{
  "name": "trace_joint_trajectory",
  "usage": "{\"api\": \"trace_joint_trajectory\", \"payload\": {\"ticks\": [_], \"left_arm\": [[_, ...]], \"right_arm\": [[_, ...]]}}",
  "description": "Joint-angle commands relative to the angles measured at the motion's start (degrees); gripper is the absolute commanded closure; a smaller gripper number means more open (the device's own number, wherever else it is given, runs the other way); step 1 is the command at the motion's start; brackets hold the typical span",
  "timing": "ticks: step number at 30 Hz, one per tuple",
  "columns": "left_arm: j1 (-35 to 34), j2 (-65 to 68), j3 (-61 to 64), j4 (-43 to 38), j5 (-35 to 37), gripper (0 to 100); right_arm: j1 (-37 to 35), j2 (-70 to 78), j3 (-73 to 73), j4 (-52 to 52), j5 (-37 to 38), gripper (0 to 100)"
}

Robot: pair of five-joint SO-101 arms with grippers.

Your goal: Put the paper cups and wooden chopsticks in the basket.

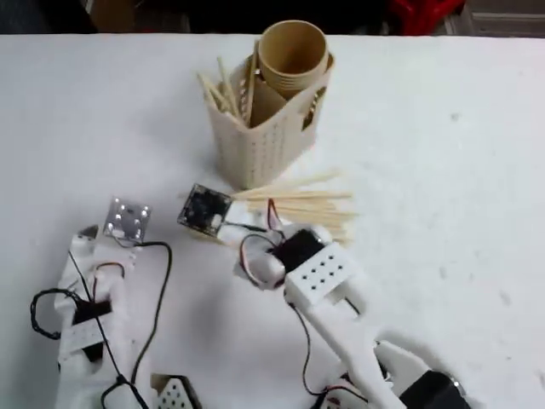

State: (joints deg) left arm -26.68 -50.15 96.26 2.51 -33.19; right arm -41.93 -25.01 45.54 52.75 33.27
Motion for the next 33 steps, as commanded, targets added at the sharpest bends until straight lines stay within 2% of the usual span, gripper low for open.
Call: {"api": "trace_joint_trajectory", "payload": {"ticks": [1, 5, 9, 12, 15, 21, 26, 29, 33], "left_arm": [[1.4, -1.1, -0.4, -1.1, -0.5, 81], [7.5, -1.1, -1.5, -1.7, -0.8, 81], [9.5, -1.1, -1.3, -11.6, -1.5, 81], [14.5, -1.0, 0.0, -15.6, 2.5, 81], [17.1, -1.1, 0.0, -12.8, 3.2, 81], [15.2, -1.6, -1.0, -12.7, 4.1, 81], [8.5, -8.3, -1.6, -7.6, 17.5, 81], [8.3, -13.2, -1.3, -1.0, 18.1, 81], [8.3, -19.3, 0.7, 2.4, 18.1, 81]], "right_arm": [[0.1, 5.5, -0.9, -2.1, 4.3, 84.7], [2.5, 14.3, -4.2, -4.4, 4.7, 84.7], [6.3, 18.9, -6.7, -5.0, 5.8, 84.7], [7.4, 19.6, -6.7, -5.8, 7.2, 84.7], [7.7, 19.7, -6.6, -6.0, 7.2, 84.7], [7.6, 19.8, -3.3, -12.7, 7.5, 84.7], [7.6, 19.8, -1.1, -16.1, 7.6, 84.8], [7.6, 19.9, -1.1, -16.1, 7.6, 85.0], [7.4, 19.9, -0.2, -16.3, 7.6, 95.5]]}}
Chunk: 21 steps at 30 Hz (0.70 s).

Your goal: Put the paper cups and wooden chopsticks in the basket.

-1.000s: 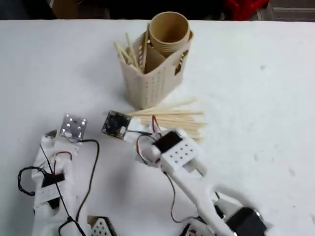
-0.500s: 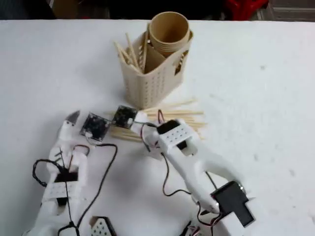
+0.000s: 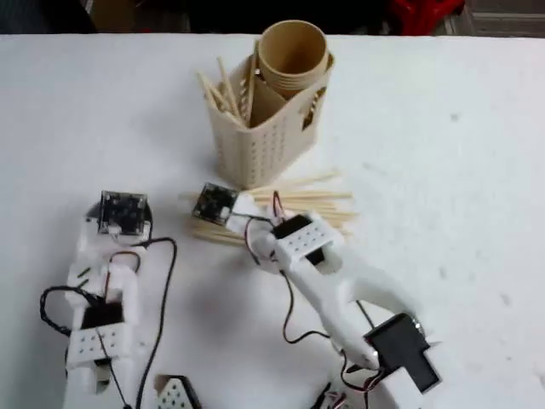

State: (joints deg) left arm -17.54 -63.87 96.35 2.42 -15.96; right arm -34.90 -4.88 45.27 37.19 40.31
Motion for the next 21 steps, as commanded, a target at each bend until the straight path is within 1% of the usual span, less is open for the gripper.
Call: {"api": "trace_joint_trajectory", "payload": {"ticks": [1, 3, 5, 10, 16, 21], "left_arm": [[-0.8, -6.7, 0.6, 3.8, 0.9, 81], [-0.8, -8.6, 0.6, 6.3, 0.9, 81], [-0.8, -9.7, 0.7, 7.4, 0.9, 81], [-0.8, -10.2, 0.7, 7.6, 0.9, 81], [-0.8, -10.2, 0.7, 7.6, 0.9, 81], [-0.8, -10.2, 0.7, 7.6, 0.9, 81]], "right_arm": [[0.3, -0.2, 0.4, -0.7, 0.6, 98.5], [0.3, -0.2, 0.5, -0.4, 0.6, 97.1], [0.2, -0.3, 0.4, 1.1, 0.6, 98.3], [0.3, -1.9, 0.0, 5.2, 0.6, 98.1], [0.1, -13.8, 0.5, 12.4, -0.4, 98.1], [0.7, -26.9, 0.5, 15.3, -9.4, 97.8]]}}
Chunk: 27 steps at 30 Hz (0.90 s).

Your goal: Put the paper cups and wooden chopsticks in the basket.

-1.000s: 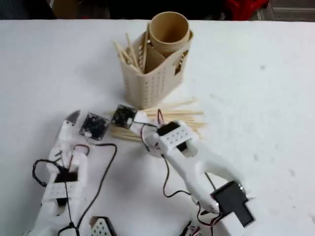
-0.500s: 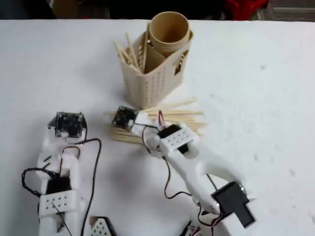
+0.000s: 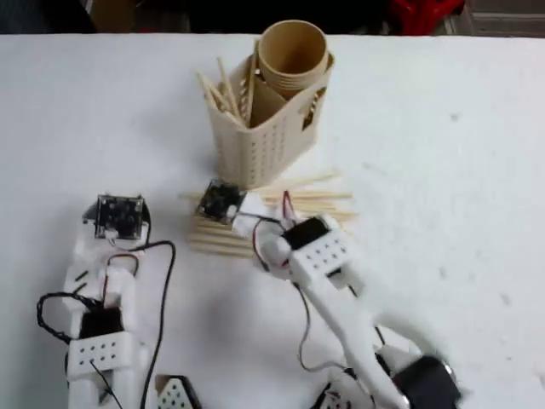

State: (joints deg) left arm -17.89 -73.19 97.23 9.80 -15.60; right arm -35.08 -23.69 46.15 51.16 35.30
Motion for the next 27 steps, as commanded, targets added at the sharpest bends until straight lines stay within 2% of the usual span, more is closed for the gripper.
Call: {"api": "trace_joint_trajectory", "payload": {"ticks": [1, 7, 13, 18, 27], "left_arm": [[-0.5, -0.9, -0.2, 0.2, 0.5, 81], [-0.5, -0.9, -0.2, 0.2, 0.5, 81], [-0.5, -0.9, -0.2, 0.3, 0.5, 81], [-0.6, -0.9, -0.2, 0.3, 0.5, 81], [-0.5, -0.9, -0.2, 0.3, 0.5, 81]], "right_arm": [[0.8, -10.7, -0.6, 2.0, -5.5, 97.7], [0.7, -16.4, -4.0, 6.6, -6.7, 97.5], [0.3, -2.5, -0.7, 4.1, 5.3, 85.1], [0.3, 9.5, 0.1, -4.0, 7.6, 87.5], [0.3, 13.8, 0.3, -5.7, 7.6, 90.4]]}}
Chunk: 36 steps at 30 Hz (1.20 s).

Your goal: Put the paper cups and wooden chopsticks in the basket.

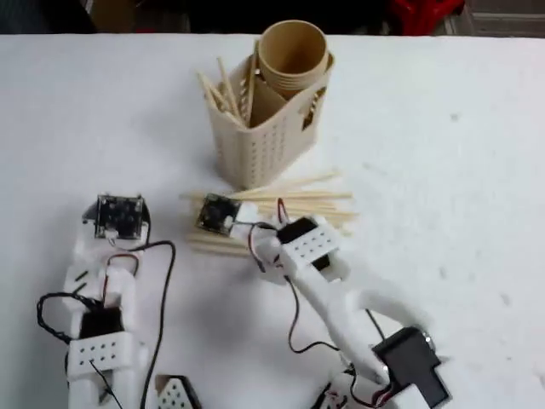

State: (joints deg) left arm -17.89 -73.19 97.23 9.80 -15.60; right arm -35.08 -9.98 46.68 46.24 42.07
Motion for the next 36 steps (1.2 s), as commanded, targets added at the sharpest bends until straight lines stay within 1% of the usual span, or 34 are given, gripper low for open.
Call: {"api": "trace_joint_trajectory", "payload": {"ticks": [1, 8, 12, 14, 18, 21, 26, 33, 36], "left_arm": [[-0.5, -0.9, -0.2, 0.3, 0.5, 81], [-0.5, -0.9, -0.2, 0.3, 0.5, 81], [-0.5, -0.9, -0.2, 0.3, 0.5, 81], [-0.5, -0.9, -0.2, 0.3, 0.5, 81], [-0.5, -0.9, -0.2, 0.3, 0.5, 81], [-0.5, -0.8, -0.2, 0.3, 0.5, 81], [-0.6, -0.8, -0.2, 0.6, 0.5, 81], [-0.5, -1.0, -0.2, 1.1, 0.4, 81], [-0.6, -1.0, -0.2, 1.1, 0.4, 81]], "right_arm": [[0.3, 0.3, -0.2, -0.7, 0.9, 90.4], [0.3, 0.0, -0.2, -0.4, 1.0, 90.4], [0.3, 0.0, -0.2, -0.3, 5.7, 90.6], [0.3, 0.0, -0.2, -0.4, 6.3, 90.5], [0.3, 0.5, -0.4, -0.7, 6.5, 90.4], [0.3, 0.7, -0.2, -3.0, 6.2, 90.4], [0.4, 1.1, -0.1, -3.1, 6.3, 90.6], [0.6, 8.6, -4.0, -3.1, 6.2, 90.4], [0.4, 9.2, -4.6, -1.6, 6.5, 90.9]]}}
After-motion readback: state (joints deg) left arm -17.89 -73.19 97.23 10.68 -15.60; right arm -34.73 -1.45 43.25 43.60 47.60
